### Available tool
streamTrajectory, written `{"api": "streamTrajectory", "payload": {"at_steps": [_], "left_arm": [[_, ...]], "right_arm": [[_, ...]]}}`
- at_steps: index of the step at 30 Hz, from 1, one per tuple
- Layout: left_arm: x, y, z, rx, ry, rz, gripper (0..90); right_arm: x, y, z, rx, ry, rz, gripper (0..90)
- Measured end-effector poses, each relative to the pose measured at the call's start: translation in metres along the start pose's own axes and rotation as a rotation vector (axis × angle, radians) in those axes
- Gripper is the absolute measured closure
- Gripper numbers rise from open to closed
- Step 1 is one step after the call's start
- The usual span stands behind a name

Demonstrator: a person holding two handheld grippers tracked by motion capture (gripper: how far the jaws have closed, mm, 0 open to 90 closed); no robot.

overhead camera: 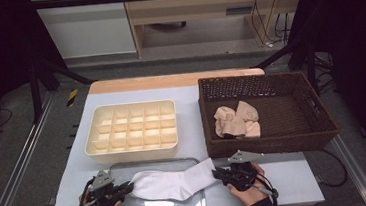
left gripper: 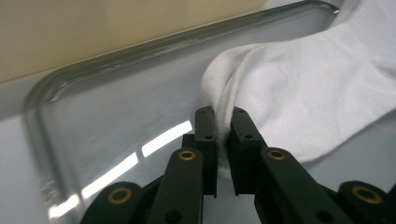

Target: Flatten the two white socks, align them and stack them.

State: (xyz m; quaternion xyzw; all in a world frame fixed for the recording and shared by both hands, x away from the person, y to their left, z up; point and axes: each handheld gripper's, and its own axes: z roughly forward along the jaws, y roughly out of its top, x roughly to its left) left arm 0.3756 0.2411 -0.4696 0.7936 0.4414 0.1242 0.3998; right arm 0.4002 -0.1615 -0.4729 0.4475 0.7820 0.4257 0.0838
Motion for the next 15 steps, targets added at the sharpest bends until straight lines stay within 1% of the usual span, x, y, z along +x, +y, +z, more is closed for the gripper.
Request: {"api": "streamTrajectory", "payload": {"at_steps": [1,2,3,4,5,6,7,9,11,12,13,15], "left_arm": [[-0.008,0.002,0.005,-0.01,0.0,0.019,82.3],[-0.008,0.002,0.005,-0.01,0.0,0.019,82.3],[-0.014,0.004,0.009,-0.012,0.007,0.035,82.2],[-0.014,0.004,0.009,-0.012,0.007,0.035,81.9],[-0.018,0.004,0.012,-0.018,0.019,0.05,81.6],[-0.018,0.004,0.012,-0.018,0.019,0.05,80.9],[-0.019,0.004,0.015,-0.022,0.036,0.061,79.4],[-0.018,0.004,0.015,-0.028,0.049,0.057,75.2],[-0.016,0.006,0.012,-0.045,0.063,0.052,68.5],[-0.016,0.006,0.012,-0.045,0.063,0.052,67.1],[-0.015,0.008,0.008,-0.073,0.054,0.047,66.0],[-0.014,0.011,0.004,-0.097,0.043,0.05,64.3]], "right_arm": [[-0.006,-0.001,-0.002,0.004,-0.033,0.005,82.3],[-0.006,-0.001,-0.002,0.004,-0.033,0.005,82.3],[-0.01,-0.001,-0.003,0.011,-0.071,0.011,82.2],[-0.011,-0.001,-0.003,0.016,-0.086,0.008,82.2],[-0.012,-0.002,-0.002,0.021,-0.098,0.004,81.9],[-0.012,-0.002,-0.002,0.021,-0.098,0.004,81.9],[-0.012,-0.002,-0.001,0.024,-0.112,-0.003,80.7],[-0.012,-0.001,-0.001,0.013,-0.119,-0.015,76.9],[-0.013,-0.001,-0.003,-0.019,-0.12,-0.021,72.3],[-0.013,-0.001,-0.003,-0.019,-0.12,-0.021,72.3],[-0.013,-0.001,-0.007,-0.053,-0.114,-0.021,68.5],[-0.015,0.0,-0.01,-0.072,-0.107,-0.033,66.5]]}}
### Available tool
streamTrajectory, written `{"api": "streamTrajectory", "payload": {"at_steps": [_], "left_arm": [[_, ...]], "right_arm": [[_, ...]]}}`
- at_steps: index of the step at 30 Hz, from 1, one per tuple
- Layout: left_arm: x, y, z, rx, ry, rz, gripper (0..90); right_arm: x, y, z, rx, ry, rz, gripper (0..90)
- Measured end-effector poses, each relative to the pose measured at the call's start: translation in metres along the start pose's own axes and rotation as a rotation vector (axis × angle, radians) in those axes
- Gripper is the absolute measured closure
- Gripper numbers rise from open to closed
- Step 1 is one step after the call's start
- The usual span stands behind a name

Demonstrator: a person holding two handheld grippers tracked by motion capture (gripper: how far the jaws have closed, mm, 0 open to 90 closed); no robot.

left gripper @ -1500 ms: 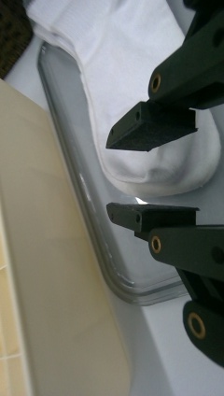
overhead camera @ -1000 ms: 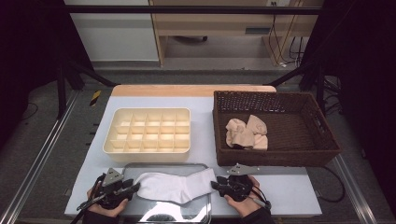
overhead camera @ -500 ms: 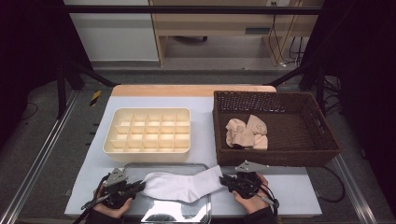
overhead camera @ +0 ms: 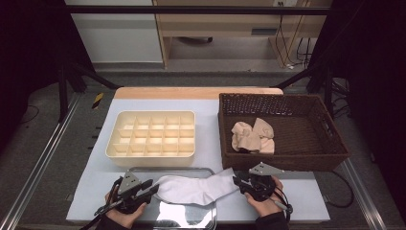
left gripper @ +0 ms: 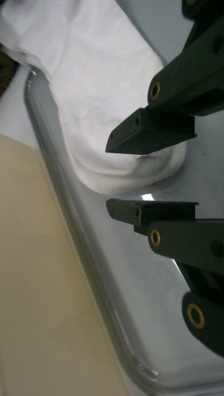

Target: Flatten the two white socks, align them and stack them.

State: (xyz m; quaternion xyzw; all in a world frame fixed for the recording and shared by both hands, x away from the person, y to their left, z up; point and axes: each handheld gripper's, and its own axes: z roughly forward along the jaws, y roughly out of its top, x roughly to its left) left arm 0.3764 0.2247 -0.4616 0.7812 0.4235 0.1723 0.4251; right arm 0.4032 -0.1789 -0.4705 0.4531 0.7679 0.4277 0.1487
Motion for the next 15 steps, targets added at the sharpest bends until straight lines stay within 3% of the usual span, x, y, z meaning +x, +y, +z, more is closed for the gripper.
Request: {"api": "streamTrajectory", "payload": {"at_steps": [8,15], "left_arm": [[-0.002,0.018,-0.012,-0.067,0.0,0.01,65.8],[-0.014,0.028,-0.007,-0.075,-0.019,0.048,70.8]], "right_arm": [[-0.005,-0.003,-0.007,-0.024,0.016,-0.009,64.4],[-0.003,-0.003,-0.007,-0.028,0.023,0.001,65.3]]}}
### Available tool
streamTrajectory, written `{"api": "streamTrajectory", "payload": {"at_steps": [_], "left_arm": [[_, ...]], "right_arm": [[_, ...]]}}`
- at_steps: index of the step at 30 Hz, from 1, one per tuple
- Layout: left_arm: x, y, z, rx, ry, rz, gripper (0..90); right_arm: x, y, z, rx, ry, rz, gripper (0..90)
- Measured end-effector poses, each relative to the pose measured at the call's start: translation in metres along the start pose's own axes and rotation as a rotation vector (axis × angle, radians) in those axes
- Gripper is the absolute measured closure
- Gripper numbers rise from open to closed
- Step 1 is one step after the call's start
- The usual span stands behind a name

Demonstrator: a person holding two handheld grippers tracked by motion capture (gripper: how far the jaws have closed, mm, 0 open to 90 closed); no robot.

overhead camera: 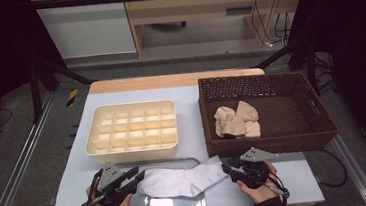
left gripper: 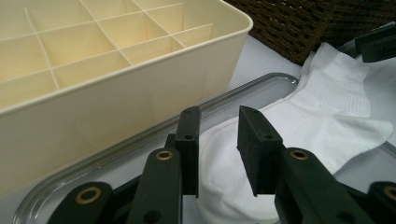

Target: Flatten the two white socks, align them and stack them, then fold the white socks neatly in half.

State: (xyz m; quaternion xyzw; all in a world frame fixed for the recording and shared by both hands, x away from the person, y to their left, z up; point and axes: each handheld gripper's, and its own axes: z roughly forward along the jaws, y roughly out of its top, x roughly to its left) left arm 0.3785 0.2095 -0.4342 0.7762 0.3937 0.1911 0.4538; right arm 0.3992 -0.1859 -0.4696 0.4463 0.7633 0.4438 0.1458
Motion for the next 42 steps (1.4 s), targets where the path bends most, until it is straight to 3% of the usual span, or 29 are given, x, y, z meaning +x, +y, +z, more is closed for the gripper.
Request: {"api": "streamTrajectory", "payload": {"at_steps": [3,16,25,34,42], "left_arm": [[-0.012,0.004,0.005,-0.006,-0.018,0.031,73.0],[-0.033,0.01,0.024,0.008,-0.068,0.05,88.1],[-0.051,0.005,0.046,0.051,-0.119,0.077,89.0],[-0.061,-0.003,0.061,0.091,-0.147,0.091,89.1],[-0.067,-0.01,0.071,0.132,-0.165,0.097,89.1]], "right_arm": [[0.003,0.0,-0.001,-0.006,0.005,-0.005,65.0],[0.003,-0.001,-0.001,-0.009,-0.006,-0.005,63.5],[0.004,-0.004,0.005,0.01,-0.008,0.013,62.6],[0.003,-0.008,0.011,0.039,-0.015,0.022,62.6],[0.004,-0.013,0.019,0.063,0.001,0.045,70.9]]}}
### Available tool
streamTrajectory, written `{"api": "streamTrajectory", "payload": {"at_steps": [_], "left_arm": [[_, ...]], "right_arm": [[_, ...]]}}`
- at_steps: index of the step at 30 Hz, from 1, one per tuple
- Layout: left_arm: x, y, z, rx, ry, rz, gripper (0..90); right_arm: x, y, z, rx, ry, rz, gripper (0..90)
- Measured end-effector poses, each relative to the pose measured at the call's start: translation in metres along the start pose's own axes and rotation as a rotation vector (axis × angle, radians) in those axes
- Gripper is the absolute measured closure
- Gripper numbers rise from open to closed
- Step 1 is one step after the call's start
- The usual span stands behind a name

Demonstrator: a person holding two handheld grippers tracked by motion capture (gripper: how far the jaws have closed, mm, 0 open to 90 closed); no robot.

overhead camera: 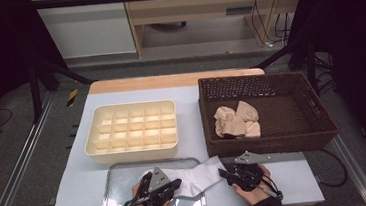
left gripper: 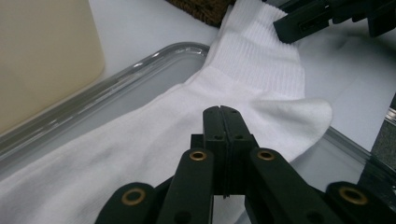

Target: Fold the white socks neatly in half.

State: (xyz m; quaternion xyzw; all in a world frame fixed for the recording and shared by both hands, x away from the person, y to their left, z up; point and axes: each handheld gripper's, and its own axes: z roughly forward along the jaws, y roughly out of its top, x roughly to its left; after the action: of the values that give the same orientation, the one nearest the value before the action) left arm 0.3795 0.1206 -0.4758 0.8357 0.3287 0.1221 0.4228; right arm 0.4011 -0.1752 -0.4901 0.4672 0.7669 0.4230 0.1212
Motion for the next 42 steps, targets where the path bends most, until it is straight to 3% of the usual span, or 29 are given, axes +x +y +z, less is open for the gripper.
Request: {"api": "streamTrajectory", "payload": {"at_steps": [4,8,12,14,18,21,27,30,31,34,37,38,39,42], "left_arm": [[0.0,-0.002,0.004,0.015,0.0,0.0,89.2],[0.001,-0.002,0.004,0.019,-0.003,-0.002,89.0],[0.001,-0.001,0.002,0.012,0.0,-0.006,88.3],[-0.001,0.001,-0.002,-0.016,-0.014,-0.004,88.1],[-0.005,0.001,-0.003,-0.022,-0.034,-0.001,87.9],[-0.006,-0.002,0.003,0.007,-0.037,0.003,88.0],[-0.003,-0.002,0.003,0.019,-0.028,0.003,87.7],[-0.003,-0.001,-0.001,0.022,-0.011,0.012,87.5],[-0.002,0.002,-0.008,0.015,0.009,0.027,87.4],[0.0,0.005,-0.018,0.001,0.021,0.028,86.9],[0.009,0.007,-0.044,-0.032,0.068,0.023,86.2],[0.009,0.007,-0.044,-0.032,0.068,0.023,85.9],[0.018,0.004,-0.056,-0.036,0.095,0.004,85.9],[0.029,0.0,-0.068,-0.043,0.129,-0.02,85.5]], "right_arm": [[0.002,0.001,0.0,0.006,0.005,0.023,78.7],[0.002,0.004,-0.004,0.014,0.018,0.021,80.4],[0.005,0.012,-0.013,-0.027,0.034,-0.007,81.2],[0.009,0.017,-0.02,-0.059,0.052,-0.013,81.4],[0.013,0.021,-0.025,-0.076,0.069,-0.021,81.5],[0.022,0.027,-0.03,-0.093,0.112,-0.028,81.5],[0.04,0.036,-0.033,-0.104,0.183,-0.054,81.6],[0.045,0.038,-0.033,-0.107,0.195,-0.065,81.5],[0.049,0.04,-0.032,-0.106,0.201,-0.077,81.6],[0.053,0.042,-0.034,-0.106,0.202,-0.084,81.6],[0.055,0.044,-0.035,-0.111,0.204,-0.092,81.6],[0.055,0.044,-0.035,-0.111,0.204,-0.092,81.6],[0.058,0.046,-0.035,-0.113,0.205,-0.091,81.6],[0.063,0.049,-0.034,-0.11,0.205,-0.104,81.6]]}}
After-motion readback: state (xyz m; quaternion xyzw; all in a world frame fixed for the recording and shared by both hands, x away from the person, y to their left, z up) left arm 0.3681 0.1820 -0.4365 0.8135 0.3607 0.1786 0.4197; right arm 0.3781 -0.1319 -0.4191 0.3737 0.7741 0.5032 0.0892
